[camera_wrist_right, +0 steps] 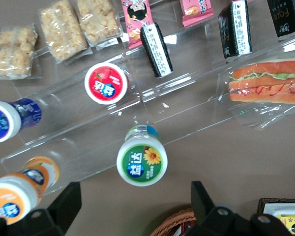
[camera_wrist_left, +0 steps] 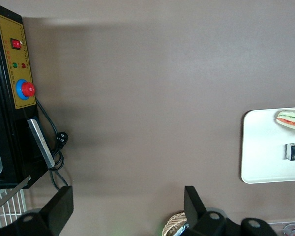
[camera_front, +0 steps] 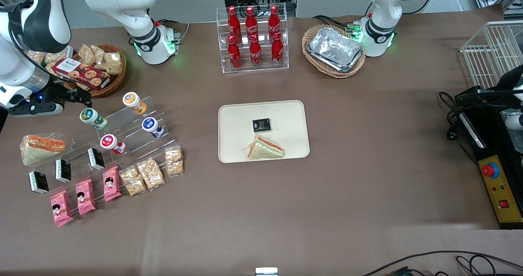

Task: Place green gum on tray
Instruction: 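Lower the right gripper around the green-labelled bottle's lid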

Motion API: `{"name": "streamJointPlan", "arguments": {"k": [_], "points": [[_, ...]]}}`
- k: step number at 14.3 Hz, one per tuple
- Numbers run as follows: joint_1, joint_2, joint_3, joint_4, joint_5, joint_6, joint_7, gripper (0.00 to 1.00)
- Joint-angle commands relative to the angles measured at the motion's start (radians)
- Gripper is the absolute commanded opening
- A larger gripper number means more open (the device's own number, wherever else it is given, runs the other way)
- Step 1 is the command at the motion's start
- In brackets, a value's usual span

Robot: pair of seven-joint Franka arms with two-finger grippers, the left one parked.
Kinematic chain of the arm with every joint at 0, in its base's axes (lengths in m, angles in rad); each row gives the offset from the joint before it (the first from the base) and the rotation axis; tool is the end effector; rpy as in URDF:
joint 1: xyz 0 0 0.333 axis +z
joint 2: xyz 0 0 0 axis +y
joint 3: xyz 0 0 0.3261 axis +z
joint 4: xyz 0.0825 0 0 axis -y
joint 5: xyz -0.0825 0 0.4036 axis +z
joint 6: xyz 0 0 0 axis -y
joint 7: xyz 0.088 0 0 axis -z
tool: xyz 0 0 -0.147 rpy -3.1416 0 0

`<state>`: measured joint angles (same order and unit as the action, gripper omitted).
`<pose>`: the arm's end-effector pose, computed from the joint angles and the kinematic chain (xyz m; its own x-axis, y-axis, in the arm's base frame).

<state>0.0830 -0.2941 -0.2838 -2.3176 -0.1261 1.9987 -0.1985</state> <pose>0.4572 -0.1066 0.4118 0.9971 0.0645 -0.0401 0.0655 -0.9976 0.0242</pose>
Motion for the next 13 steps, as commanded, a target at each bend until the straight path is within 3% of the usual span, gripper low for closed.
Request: {"name": "streamJointPlan", "arguments": {"k": [1, 13], "points": [[-0.011, 0.019, -0.018, -0.043, -0.012, 0.084, -0.005, 1.0], [-0.009, 0.09, -0.035, -0.105, 0.0, 0.229, 0.011, 0.99]]}}
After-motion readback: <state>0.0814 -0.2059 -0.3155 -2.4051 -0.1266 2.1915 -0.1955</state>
